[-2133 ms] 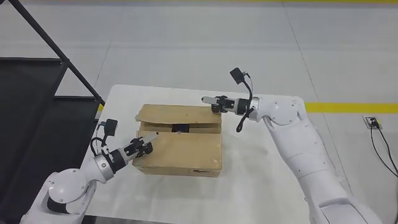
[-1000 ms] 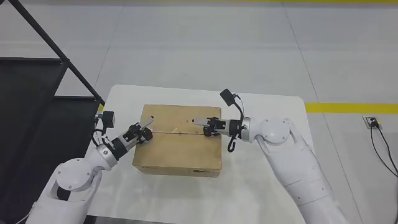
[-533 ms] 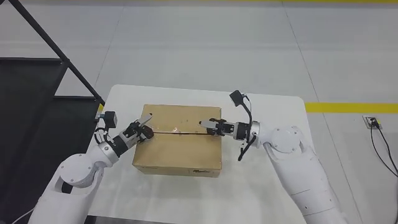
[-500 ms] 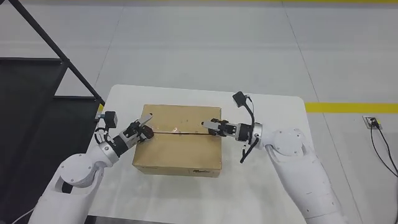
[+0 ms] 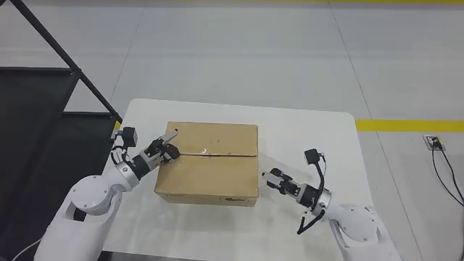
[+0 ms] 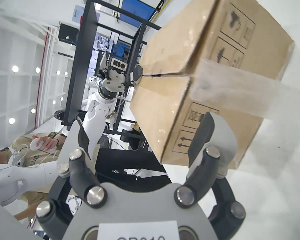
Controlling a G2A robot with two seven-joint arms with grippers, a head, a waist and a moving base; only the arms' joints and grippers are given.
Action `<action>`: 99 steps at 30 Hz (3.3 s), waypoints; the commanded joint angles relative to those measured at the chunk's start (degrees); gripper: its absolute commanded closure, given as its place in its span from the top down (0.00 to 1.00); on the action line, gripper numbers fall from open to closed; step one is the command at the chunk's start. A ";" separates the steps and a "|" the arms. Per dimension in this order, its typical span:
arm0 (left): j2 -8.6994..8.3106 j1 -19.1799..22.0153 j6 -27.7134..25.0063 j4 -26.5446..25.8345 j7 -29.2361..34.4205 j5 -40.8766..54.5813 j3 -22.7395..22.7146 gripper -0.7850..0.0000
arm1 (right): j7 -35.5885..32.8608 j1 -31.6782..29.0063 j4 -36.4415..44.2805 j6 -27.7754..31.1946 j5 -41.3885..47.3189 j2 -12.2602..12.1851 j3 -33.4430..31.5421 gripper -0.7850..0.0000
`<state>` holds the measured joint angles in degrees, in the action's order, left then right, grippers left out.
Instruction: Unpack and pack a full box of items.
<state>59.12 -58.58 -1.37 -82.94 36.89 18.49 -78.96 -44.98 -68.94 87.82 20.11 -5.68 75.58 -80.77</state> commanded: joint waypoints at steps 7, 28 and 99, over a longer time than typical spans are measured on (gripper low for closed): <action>0.07 0.46 0.36 0.30 0.64 -0.23 -0.06 1.00 | 7.62 0.54 -7.83 -1.49 -0.28 0.30 2.15 1.00; 0.25 1.14 0.84 1.04 0.60 -0.76 -0.34 1.00 | 42.64 2.92 -22.46 14.07 -4.63 2.87 7.71 1.00; -0.13 -7.91 -3.28 -2.68 2.69 2.48 -6.55 1.00 | 38.60 1.51 14.49 -16.67 -21.80 4.32 13.78 1.00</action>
<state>59.02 -66.19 -4.52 -85.42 39.55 20.83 -85.24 -6.18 -67.86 102.44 3.68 -27.30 79.83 -67.44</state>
